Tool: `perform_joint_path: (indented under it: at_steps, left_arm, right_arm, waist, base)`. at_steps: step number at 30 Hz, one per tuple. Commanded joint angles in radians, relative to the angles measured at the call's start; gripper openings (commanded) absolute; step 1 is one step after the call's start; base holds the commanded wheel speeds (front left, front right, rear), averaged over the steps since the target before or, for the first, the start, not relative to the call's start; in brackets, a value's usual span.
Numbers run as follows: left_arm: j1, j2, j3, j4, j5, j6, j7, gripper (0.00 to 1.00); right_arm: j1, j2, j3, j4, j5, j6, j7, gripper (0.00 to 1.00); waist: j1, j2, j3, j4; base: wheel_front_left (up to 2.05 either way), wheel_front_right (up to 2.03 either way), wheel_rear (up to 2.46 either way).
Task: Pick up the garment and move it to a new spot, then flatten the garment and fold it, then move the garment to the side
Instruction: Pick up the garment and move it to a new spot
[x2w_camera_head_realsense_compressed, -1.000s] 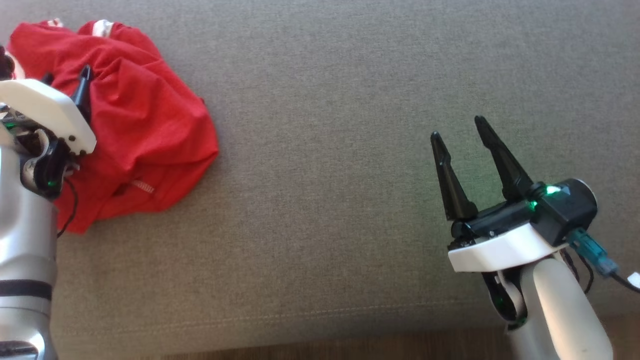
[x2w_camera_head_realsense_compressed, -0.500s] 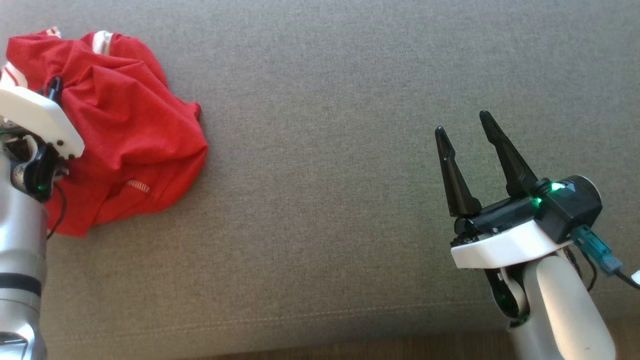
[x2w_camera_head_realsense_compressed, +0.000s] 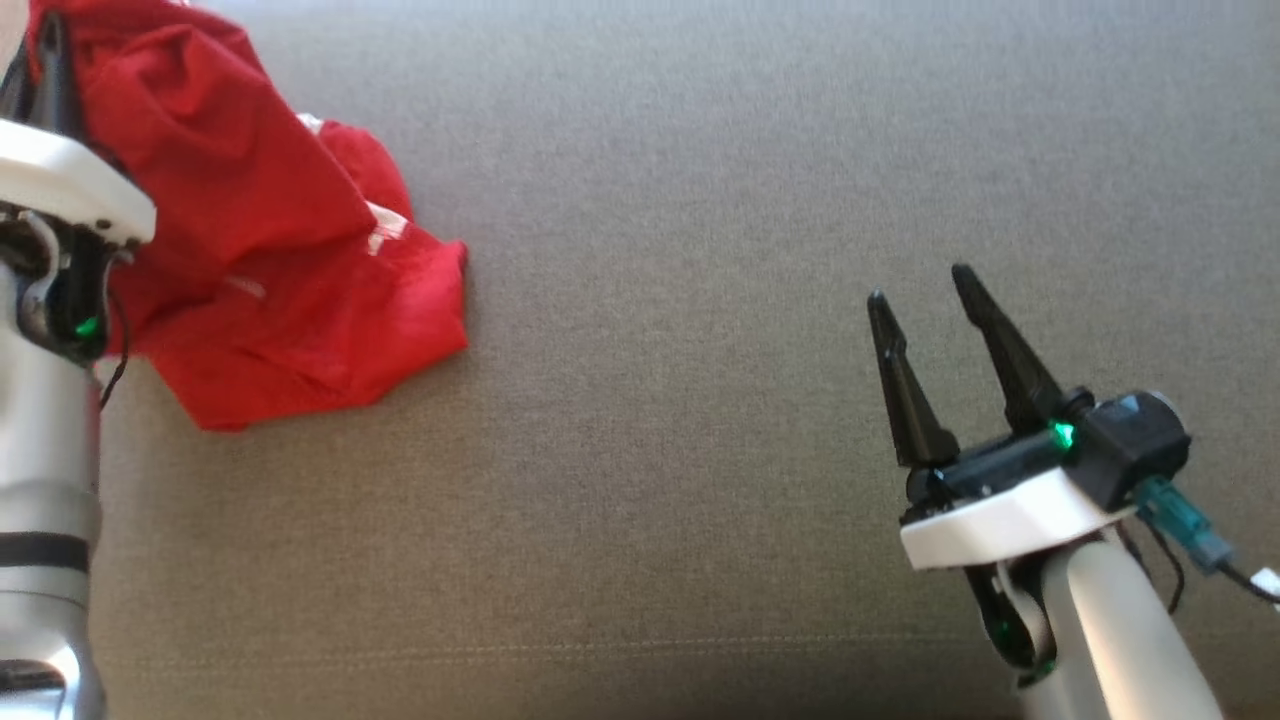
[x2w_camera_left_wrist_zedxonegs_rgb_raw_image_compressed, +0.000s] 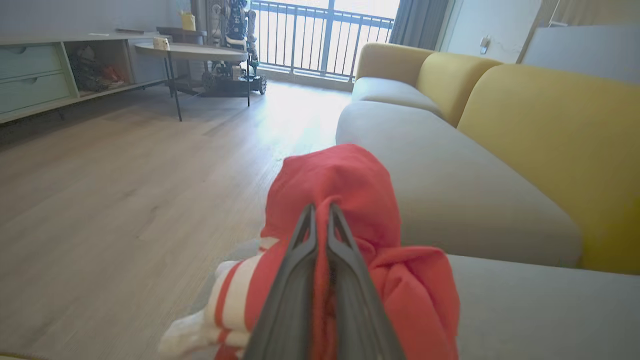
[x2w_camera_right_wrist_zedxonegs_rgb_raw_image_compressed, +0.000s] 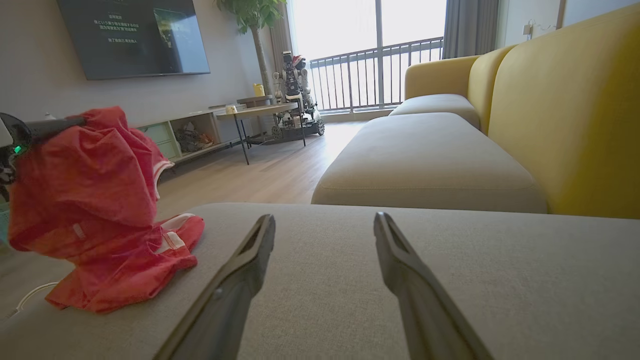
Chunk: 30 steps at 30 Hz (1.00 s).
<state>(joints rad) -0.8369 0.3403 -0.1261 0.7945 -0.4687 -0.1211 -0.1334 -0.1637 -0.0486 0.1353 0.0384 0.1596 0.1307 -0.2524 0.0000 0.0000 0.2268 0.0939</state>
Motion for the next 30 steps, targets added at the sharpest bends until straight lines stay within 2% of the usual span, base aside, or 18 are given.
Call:
perform_joint_path:
  at_steps: [1, 9, 17, 23, 28, 30]
  left_arm:
    - [-0.017, 0.039, 0.031, -0.058, -0.004, 0.007, -0.021, 0.00]
    - [0.079, -0.007, 0.035, -0.299, -0.011, 0.058, -0.073, 0.00]
    - [0.199, -0.069, -0.024, -0.569, -0.027, 0.097, 0.031, 0.00]
    - [0.272, -0.126, -0.098, -0.723, -0.019, 0.124, 0.085, 0.00]
    - [0.332, -0.192, -0.178, -0.738, 0.005, 0.141, 0.069, 0.00]
    - [0.337, -0.207, -0.187, -0.731, 0.004, 0.143, 0.059, 0.00]
  right_arm:
    - [0.007, -0.002, 0.024, -0.028, 0.010, 0.000, -0.009, 1.00]
    - [0.056, -0.002, 0.021, -0.017, 0.042, 0.000, -0.009, 1.00]
    - [0.107, -0.002, 0.010, -0.013, 0.086, 0.000, -0.009, 1.00]
    - [0.106, -0.002, 0.011, -0.023, 0.087, 0.000, -0.009, 1.00]
    - [0.094, -0.002, 0.009, -0.041, 0.083, 0.000, -0.009, 1.00]
    - [0.092, -0.002, 0.008, -0.047, 0.081, 0.000, -0.009, 1.00]
  waist:
    - [0.0000, 0.0000, -0.032, 0.017]
    - [0.0000, 0.0000, -0.151, 0.024]
    - [0.0000, 0.0000, -0.232, -0.003]
    - [0.0000, 0.0000, -0.230, -0.076]
    - [0.0000, 0.0000, -0.204, -0.173]
    - [0.0000, 0.0000, -0.198, -0.192]
  base:
    - [0.00, 0.00, 0.00]
    - [0.00, 0.00, 0.00]
    - [0.00, 0.00, 0.00]
    - [0.00, 0.00, 0.00]
    - [0.00, 0.00, 0.00]
    - [0.00, 0.00, 0.00]
